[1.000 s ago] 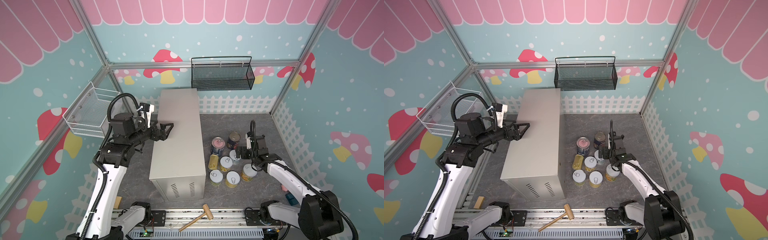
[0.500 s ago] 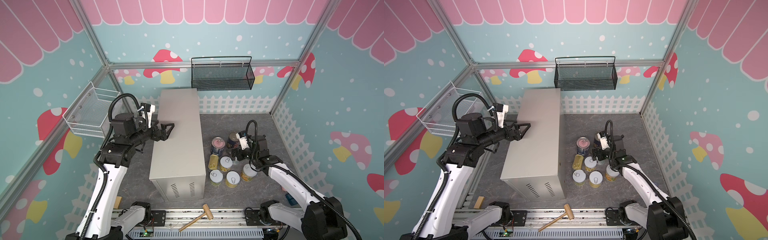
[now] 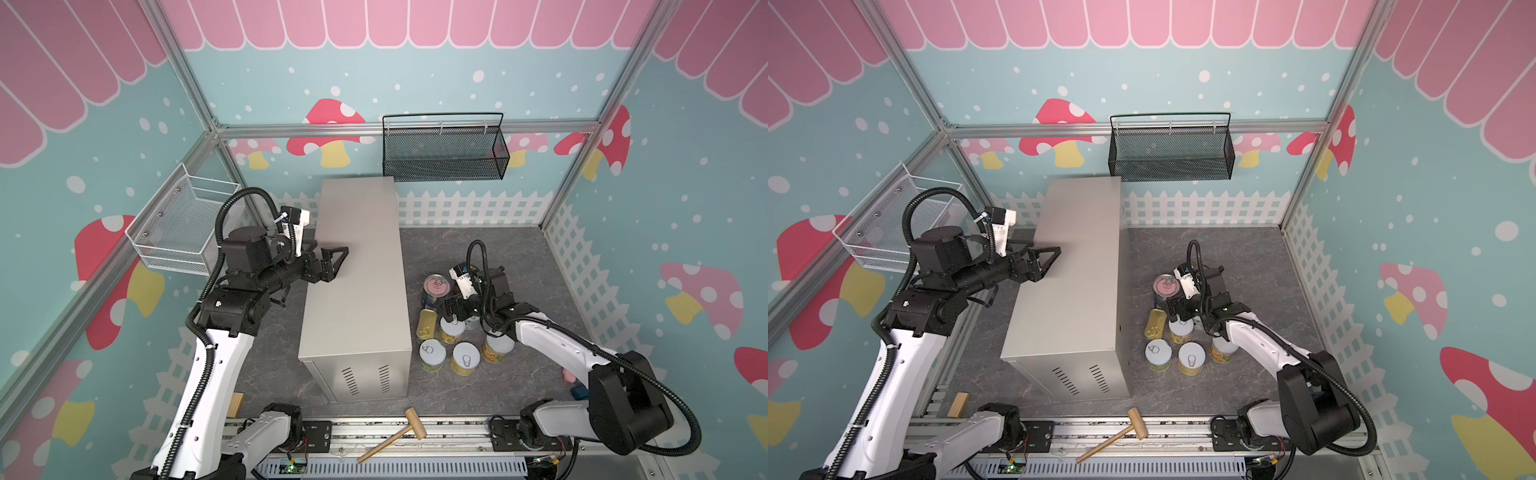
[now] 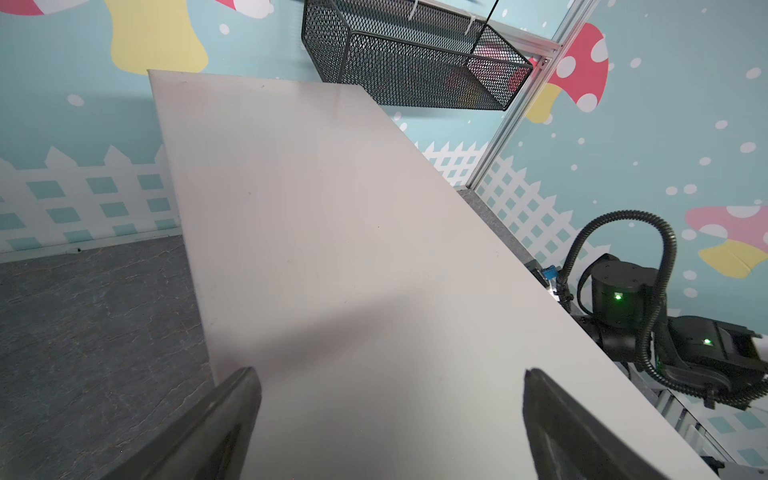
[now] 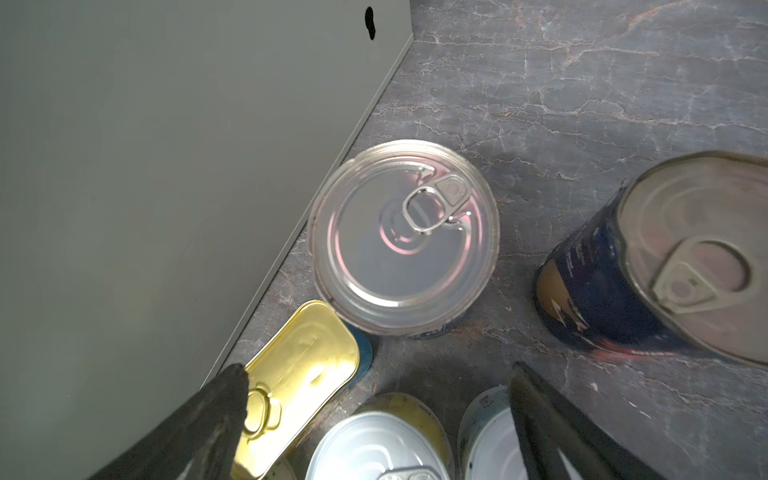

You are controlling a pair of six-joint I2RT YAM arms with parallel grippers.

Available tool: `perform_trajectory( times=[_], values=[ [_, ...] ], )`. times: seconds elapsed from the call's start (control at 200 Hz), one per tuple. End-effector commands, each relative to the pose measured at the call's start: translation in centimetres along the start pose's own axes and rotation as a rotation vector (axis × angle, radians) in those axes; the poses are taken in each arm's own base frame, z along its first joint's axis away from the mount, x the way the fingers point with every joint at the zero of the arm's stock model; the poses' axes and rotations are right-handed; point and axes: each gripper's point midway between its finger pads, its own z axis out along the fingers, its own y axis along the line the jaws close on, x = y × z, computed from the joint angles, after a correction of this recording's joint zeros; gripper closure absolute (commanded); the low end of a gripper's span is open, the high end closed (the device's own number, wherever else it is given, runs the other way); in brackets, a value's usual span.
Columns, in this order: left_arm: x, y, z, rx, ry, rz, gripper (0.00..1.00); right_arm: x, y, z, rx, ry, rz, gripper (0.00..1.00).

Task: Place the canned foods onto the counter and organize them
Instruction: 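Lower the right gripper over the blue-labelled can and close on it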

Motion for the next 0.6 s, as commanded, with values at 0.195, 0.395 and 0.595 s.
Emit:
perform_trajectory(
  times=[0.195, 0.395, 0.595],
  values=[
    [-1.1, -1.5, -1.5, 0.034, -0.041, 0.044, 0.01, -2.9, -0.8, 3.2, 0.054, -0.064, 0.011, 0.01],
    [-0.8, -1.3, -1.4, 0.026, -0.036, 0.039, 0.01, -3.8, -1.0, 5.2, 0.09, -0.067, -0.003, 0.03],
    [-0.7, -1.1, -1.4, 0.014, -0.036, 0.042, 0.0, -3.7, -1.4, 6.1, 0.115, -0.057, -0.006, 0.18]
  ],
)
